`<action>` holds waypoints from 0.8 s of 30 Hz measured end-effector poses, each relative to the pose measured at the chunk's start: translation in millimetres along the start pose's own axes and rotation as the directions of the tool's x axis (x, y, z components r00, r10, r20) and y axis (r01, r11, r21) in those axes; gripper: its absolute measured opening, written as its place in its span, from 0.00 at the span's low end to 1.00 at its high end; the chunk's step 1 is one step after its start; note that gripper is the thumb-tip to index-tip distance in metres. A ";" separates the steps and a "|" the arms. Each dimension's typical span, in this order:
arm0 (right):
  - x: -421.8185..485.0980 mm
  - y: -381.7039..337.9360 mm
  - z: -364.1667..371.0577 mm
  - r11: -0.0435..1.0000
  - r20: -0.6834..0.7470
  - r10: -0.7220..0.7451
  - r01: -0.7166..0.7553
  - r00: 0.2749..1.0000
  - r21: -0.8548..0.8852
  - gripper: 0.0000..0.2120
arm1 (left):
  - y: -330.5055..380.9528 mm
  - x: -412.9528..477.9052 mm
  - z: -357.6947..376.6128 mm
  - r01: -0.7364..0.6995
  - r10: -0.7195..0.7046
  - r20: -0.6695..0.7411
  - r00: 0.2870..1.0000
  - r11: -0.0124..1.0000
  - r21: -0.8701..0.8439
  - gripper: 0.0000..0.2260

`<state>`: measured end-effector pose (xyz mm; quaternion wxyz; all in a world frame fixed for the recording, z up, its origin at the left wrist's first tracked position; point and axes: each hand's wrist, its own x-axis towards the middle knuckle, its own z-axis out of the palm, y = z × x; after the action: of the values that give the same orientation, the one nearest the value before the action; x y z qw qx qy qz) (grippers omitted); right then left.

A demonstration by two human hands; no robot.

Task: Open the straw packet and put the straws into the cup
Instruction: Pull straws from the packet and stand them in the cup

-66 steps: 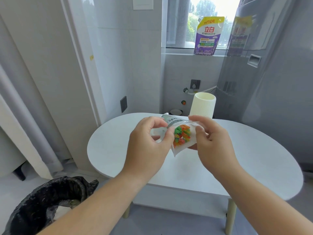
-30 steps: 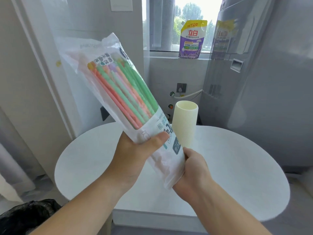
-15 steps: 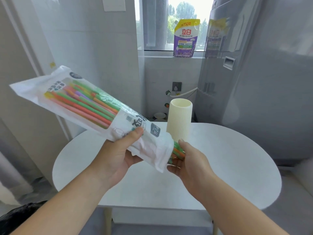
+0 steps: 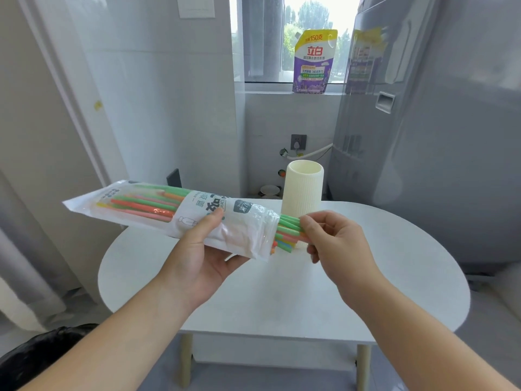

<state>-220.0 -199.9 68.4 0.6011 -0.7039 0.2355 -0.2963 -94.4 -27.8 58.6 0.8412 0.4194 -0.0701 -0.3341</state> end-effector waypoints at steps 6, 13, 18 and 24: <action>3.8 -5.4 -9.7 0.986 -0.031 -0.126 0.122 0.992 -0.111 0.09 | -3.1 -3.8 -1.7 0.069 -0.072 -0.033 0.997 0.992 -0.108 0.22; 10.6 -12.5 -19.9 0.997 -0.050 -0.065 0.067 0.997 0.036 0.11 | -0.4 -0.6 -4.0 0.049 -0.061 -0.051 0.997 0.979 -0.198 0.20; 14.6 -12.6 -22.2 0.988 -0.153 -0.063 0.084 0.986 0.132 0.12 | 2.3 2.2 -6.7 0.021 -0.039 -0.083 0.996 0.978 -0.207 0.21; 12.7 -13.9 -14.9 0.849 0.027 0.063 -0.068 0.998 0.524 0.11 | 5.4 0.9 -6.5 -0.002 -0.017 -0.083 0.996 0.976 -0.219 0.20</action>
<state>-221.7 -216.9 85.4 0.7811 -0.5061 0.1669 -0.3254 -88.3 -21.8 58.4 0.8831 0.3384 0.0045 -0.3249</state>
